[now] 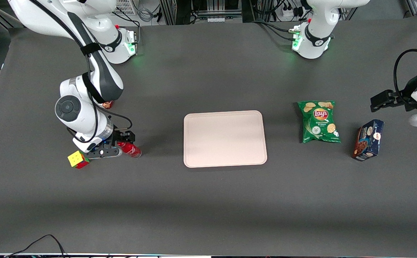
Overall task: Place coke bottle on tray
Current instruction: 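Lower the right gripper and close it on the bottle's cap, then lift the bottle and carry it over the white tray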
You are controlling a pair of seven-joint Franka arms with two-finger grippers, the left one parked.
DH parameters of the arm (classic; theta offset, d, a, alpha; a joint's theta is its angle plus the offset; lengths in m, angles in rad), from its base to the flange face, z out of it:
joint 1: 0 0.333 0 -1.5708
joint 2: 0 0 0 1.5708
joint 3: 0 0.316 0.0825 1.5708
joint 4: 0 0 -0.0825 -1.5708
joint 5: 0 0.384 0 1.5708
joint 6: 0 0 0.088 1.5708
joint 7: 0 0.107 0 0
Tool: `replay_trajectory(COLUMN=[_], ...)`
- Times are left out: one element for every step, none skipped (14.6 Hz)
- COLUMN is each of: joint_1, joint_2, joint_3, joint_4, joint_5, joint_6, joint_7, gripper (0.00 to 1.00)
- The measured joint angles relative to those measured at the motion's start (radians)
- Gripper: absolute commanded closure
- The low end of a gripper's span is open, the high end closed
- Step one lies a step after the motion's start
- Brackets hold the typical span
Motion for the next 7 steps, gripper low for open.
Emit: replay_trajectory(joint_1=[0.000,0.000,0.000,0.000,0.000,0.000,0.000], joint_2=[0.000,0.000,0.000,0.000,0.000,0.000,0.000], joint_3=[0.000,0.000,0.000,0.000,0.000,0.000,0.000], joint_4=[0.000,0.000,0.000,0.001,0.001,0.002,0.003], joint_5=[0.000,0.000,0.000,-0.002,-0.002,-0.002,-0.002], joint_6=[0.000,0.000,0.000,0.000,0.000,0.000,0.000], joint_7=[0.000,0.000,0.000,0.000,0.000,0.000,0.000], gripper=[0.91,1.00,1.00,1.00,1.00,1.00,1.00])
